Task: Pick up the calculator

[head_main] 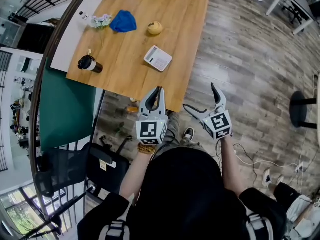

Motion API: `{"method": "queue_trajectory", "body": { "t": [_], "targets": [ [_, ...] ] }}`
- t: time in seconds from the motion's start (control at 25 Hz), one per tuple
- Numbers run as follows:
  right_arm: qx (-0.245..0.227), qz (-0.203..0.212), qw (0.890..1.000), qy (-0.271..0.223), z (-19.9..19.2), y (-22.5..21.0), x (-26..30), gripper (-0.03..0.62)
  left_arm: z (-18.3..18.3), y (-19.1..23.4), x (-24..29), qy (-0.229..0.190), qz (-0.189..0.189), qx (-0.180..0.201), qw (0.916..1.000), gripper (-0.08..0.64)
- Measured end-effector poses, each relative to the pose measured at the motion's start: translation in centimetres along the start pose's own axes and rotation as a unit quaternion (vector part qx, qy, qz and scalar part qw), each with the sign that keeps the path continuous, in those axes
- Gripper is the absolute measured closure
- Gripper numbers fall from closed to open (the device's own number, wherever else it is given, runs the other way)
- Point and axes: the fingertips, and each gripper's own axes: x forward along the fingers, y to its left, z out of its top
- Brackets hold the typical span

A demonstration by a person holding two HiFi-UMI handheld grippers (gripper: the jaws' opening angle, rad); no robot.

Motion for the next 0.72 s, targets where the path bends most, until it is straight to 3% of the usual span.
{"method": "queue_trajectory", "body": {
  "t": [0.72],
  "targets": [
    [-0.033, 0.006, 0.999, 0.03, 3.6, -4.6, 7.2, -0.014, -1.0, 6.4, 6.3, 0.011, 0.03, -0.011, 0.9994, 0.52]
  ]
}}
